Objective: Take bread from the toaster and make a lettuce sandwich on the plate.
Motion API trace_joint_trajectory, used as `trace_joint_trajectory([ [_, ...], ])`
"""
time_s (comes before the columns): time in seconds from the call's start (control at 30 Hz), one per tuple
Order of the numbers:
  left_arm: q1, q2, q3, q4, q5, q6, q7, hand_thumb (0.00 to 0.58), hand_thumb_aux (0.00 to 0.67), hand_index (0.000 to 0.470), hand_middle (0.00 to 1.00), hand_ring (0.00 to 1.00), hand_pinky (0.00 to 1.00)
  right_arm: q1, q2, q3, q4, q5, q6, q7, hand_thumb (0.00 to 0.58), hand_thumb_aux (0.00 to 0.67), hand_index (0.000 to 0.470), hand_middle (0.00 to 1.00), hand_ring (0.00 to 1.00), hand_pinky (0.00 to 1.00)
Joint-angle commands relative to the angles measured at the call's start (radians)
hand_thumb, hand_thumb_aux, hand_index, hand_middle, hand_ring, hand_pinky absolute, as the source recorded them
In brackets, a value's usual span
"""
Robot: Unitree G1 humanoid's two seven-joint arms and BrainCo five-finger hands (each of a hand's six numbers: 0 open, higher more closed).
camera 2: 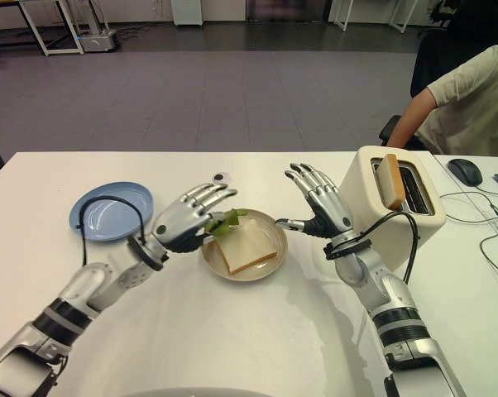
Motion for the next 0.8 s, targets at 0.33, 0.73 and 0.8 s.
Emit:
trace_joint_trajectory([
  [0.33,0.018,-0.078,-0.079,0.081,0.11,-0.002,0.001,0.58,0.67,0.47,0.0,0.0,0.0,-0.013,0.025,0.039,0.022,-0.022,0.003,0.019,0.0,0.0,0.0,0.0,0.0,0.0],
  [0.73,0.011,-0.087,-0.074,0.128,0.146,0.05,0.013,0.0,0.0,0.0,0.0,0.0,0.0,-0.013,0.026,0.052,0.023,-0.03,-0.004,0.024,0.0,0.0,0.0,0.0,0.0,0.0],
  [0.8,0.015,-0.079,-0.067,0.123,0.144,0.052,0.015,0.031,0.018,0.013,0.0,0.0,0.0,-0.011,0.026,0.053,0.02,-0.031,-0.005,0.025,0.0,0.0,0.0,0.0,0.0,0.0],
])
